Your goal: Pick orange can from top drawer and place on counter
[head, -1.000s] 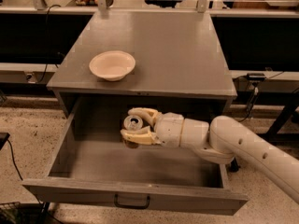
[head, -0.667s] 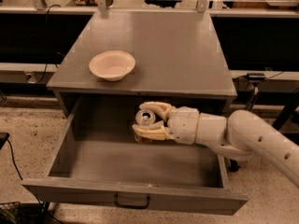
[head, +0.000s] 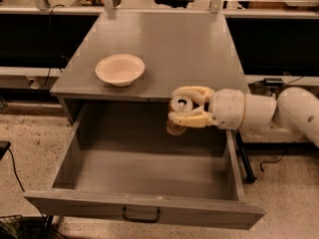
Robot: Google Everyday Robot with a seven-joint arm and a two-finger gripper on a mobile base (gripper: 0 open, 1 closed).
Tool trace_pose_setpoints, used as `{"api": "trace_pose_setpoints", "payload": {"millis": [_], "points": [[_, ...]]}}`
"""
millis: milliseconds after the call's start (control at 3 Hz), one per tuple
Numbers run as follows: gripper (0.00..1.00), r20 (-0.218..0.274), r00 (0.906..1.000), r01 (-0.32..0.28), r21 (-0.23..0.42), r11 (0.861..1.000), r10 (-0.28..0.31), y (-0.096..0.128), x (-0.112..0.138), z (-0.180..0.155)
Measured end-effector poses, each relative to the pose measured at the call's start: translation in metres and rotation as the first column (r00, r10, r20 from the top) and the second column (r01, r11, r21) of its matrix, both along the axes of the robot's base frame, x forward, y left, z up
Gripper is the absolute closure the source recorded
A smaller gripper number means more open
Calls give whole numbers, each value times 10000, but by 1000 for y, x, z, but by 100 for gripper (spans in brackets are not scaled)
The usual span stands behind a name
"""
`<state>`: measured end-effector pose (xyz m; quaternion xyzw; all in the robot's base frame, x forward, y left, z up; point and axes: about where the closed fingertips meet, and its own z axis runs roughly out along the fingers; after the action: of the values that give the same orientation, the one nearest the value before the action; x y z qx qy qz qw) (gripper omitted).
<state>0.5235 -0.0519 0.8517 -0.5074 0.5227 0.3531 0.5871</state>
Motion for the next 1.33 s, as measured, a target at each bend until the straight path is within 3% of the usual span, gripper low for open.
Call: {"api": "trace_pose_setpoints", "payload": {"millis": [333, 667, 1000, 1333], "points": [[100, 483, 9950, -894, 342, 9954, 877, -15, 9, 38], [100, 595, 9832, -1758, 580, 9827, 1724, -24, 19, 70], [100, 473, 9744, -2226, 646, 9728, 2198, -30, 30, 94], [100, -407, 9797, -1939, 535, 9796, 1961, -22, 49, 104]]}}
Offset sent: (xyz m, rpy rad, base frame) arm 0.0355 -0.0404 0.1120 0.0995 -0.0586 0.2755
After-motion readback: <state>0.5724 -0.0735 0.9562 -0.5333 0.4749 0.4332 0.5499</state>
